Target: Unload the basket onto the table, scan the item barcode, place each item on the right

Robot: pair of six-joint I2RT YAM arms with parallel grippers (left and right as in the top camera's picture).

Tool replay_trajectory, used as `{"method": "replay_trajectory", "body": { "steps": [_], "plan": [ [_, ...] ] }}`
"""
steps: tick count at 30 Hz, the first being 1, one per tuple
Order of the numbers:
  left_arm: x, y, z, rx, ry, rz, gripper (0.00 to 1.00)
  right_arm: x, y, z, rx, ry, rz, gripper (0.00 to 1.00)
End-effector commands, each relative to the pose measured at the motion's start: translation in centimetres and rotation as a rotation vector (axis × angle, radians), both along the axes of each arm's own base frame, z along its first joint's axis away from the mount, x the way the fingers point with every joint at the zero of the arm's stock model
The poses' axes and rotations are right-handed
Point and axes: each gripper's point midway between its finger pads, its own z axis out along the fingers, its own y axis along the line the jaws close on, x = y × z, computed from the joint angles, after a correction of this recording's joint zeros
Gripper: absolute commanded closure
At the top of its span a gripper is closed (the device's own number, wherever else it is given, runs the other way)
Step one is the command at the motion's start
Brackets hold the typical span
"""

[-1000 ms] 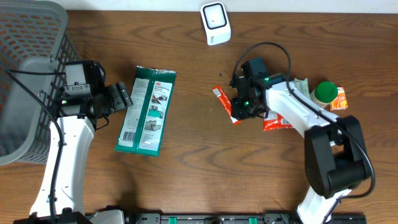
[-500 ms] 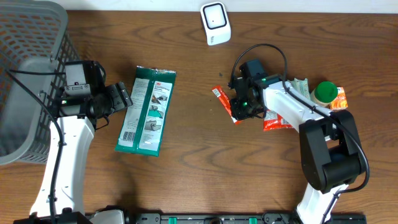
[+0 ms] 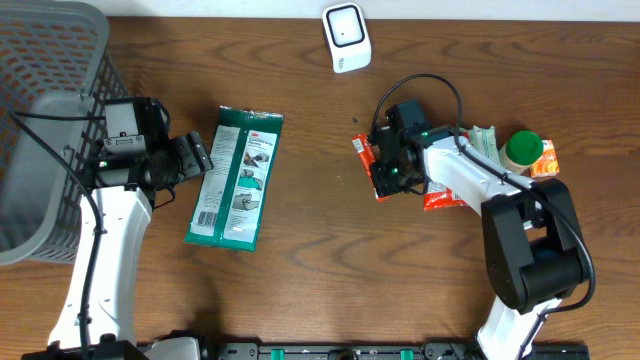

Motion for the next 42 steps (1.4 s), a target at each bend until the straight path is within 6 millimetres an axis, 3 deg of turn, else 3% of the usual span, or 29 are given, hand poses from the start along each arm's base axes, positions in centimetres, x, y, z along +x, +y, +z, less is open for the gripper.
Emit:
{"method": "replay_trajectory", "body": {
  "steps": [1,4,6,10,15,18,25,31,34,38,42],
  "plan": [
    [0.1,0.3,0.1,0.019,-0.002,-0.011,0.16,2.4,-2.5,3.7,-0.229,-0.19,-0.028,0.99],
    [0.1,0.3,0.1,0.019,-0.002,-0.011,0.16,2.8,-4.1,6.1,-0.47,-0.325,-0.047,0.99],
    [0.1,0.3,0.1,0.019,-0.002,-0.011,0.16,2.2,-4.0,6.7,-0.577,-0.37,-0.042,0.99],
    [0.1,0.3,0.1,0.019,-0.002,-0.011,0.16,0.7,-2.3,6.5,-0.783,-0.47,0.018,0.99],
    [0.1,0.3,0.1,0.019,-0.002,-0.011,0.16,0.5,-0.6,7.2,-1.115,-0.681,0.138,0.99],
    [0.1,0.3,0.1,0.019,-0.002,-0.011,0.16,0.1,0.5,6.5,-1.211,-0.725,0.219,0.99],
    [0.1,0.3,0.1,0.019,-0.002,-0.011,0.16,-0.7,0.9,2.3,-1.262,-0.662,0.327,0.99],
    [0.1,0.3,0.1,0.019,-0.002,-0.011,0.16,-1.8,1.8,-0.3,-1.155,-0.576,0.353,0.98],
    [0.1,0.3,0.1,0.019,-0.002,-0.011,0.16,-2.4,2.5,-0.9,-1.115,-0.559,0.369,0.91],
    [0.1,0.3,0.1,0.019,-0.002,-0.011,0.16,-3.5,3.7,-2.4,-1.029,-0.504,0.394,0.73],
    [0.1,0.3,0.1,0.019,-0.002,-0.011,0.16,-3.9,4.0,-3.0,-0.985,-0.481,0.375,0.7]
  ]
}}
